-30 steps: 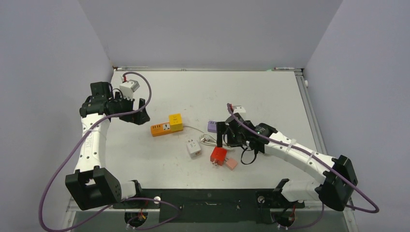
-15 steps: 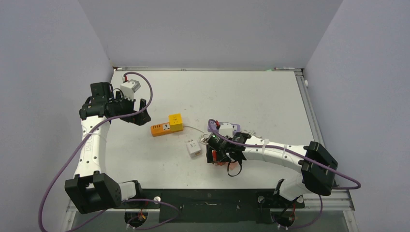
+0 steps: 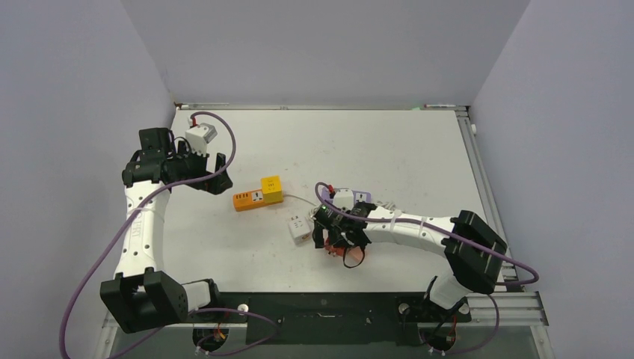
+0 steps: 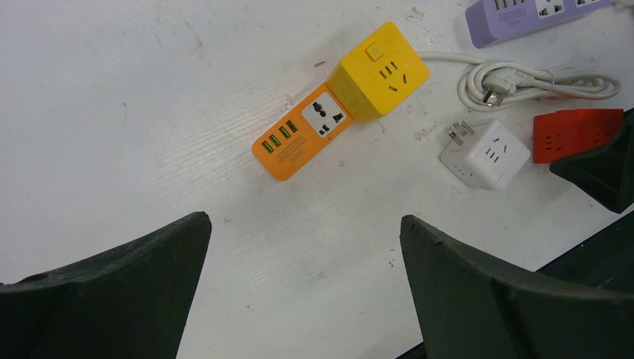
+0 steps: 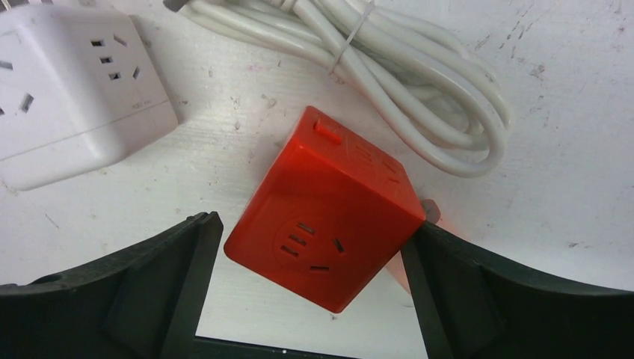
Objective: Insert the plug
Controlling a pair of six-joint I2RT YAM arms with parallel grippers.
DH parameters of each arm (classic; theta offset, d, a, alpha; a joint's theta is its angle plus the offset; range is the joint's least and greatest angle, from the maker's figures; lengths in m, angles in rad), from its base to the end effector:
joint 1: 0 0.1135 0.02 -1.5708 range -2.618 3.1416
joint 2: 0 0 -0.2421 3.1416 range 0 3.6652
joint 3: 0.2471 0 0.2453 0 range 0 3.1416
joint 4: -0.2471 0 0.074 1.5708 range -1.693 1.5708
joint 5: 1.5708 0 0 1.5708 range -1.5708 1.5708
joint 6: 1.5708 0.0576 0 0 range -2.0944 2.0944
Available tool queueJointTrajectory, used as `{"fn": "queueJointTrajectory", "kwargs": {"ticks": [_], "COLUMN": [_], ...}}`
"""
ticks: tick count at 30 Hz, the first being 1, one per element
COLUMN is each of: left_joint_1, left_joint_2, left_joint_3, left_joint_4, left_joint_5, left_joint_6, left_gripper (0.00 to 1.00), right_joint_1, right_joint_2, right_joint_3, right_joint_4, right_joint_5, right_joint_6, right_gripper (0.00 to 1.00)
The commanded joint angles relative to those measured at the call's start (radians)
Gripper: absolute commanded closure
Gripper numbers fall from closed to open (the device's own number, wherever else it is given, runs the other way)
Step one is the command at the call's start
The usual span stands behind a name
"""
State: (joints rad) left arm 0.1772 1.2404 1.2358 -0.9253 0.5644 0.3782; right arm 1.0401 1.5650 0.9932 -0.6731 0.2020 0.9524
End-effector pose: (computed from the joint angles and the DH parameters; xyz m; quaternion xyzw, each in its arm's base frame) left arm 0.2544 0.0143 0.3031 0.1787 0.8982 -0.1712 0.3634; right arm 0.1582 0.2467 0.1538 -0.0267 0.9815 0.0814 0.1712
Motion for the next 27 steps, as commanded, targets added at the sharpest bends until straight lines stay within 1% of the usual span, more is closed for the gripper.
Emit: {"fn": "queueJointTrajectory", "kwargs": {"ticks": [1, 6, 7, 9, 10, 11, 13, 15, 16, 18, 20, 22, 24, 27], "left_joint_1": [-0.003, -0.004, -0.004, -0.003, -0.003, -0.004, -0.004, -0.006, -0.006, -0.01, -0.01, -0.01, -0.011, -0.011], "left_joint_2": [-0.028, -0.027, -0.028, -0.029, -0.032, -0.034, -0.041, -0.046, -0.05, -0.057, -0.067, -0.083, -0.105, -0.163], "left_joint_3": [0.015, 0.007, 0.005, 0.005, 0.005, 0.004, 0.003, 0.004, 0.005, 0.009, 0.019, 0.029, 0.042, 0.035], "left_joint_4": [0.006, 0.008, 0.008, 0.007, 0.005, 0.006, 0.007, 0.004, 0.004, 0.002, -0.002, 0.001, 0.009, 0.038], "left_joint_5": [0.003, 0.003, 0.006, 0.01, 0.012, 0.012, 0.015, 0.022, 0.025, 0.032, 0.056, 0.1, 0.167, 0.296], "left_joint_6": [0.016, 0.016, 0.016, 0.014, 0.014, 0.013, 0.012, 0.01, 0.009, 0.004, 0.001, -0.005, 0.002, 0.057], "left_gripper": [0.04, 0.04, 0.04, 0.04, 0.04, 0.04, 0.04, 0.04, 0.04, 0.04, 0.04, 0.04, 0.04, 0.04], "right_joint_1": [-0.028, -0.038, -0.038, -0.038, -0.038, -0.039, -0.038, -0.038, -0.039, -0.038, -0.04, -0.04, -0.047, -0.066], "right_joint_2": [0.004, 0.024, 0.028, 0.036, 0.037, 0.035, 0.028, 0.021, 0.018, 0.011, 0.0, -0.021, -0.047, -0.08], "right_joint_3": [0.041, 0.055, 0.057, 0.057, 0.056, 0.054, 0.052, 0.055, 0.062, 0.086, 0.129, 0.193, 0.262, 0.361], "right_joint_4": [0.041, 0.067, 0.068, 0.072, 0.074, 0.076, 0.077, 0.073, 0.07, 0.057, 0.047, 0.041, 0.041, 0.068], "right_joint_5": [0.0, -0.024, -0.027, -0.034, -0.037, -0.039, -0.039, -0.038, -0.036, -0.03, -0.028, -0.024, -0.021, -0.043], "right_joint_6": [-0.01, -0.017, -0.02, -0.023, -0.024, -0.024, -0.025, -0.029, -0.033, -0.046, -0.07, -0.102, -0.132, -0.17], "right_gripper": [0.06, 0.02, 0.04, 0.12, 0.18, 0.24, 0.41, 0.54, 0.58, 0.64, 0.67, 0.67, 0.67, 0.66]}}
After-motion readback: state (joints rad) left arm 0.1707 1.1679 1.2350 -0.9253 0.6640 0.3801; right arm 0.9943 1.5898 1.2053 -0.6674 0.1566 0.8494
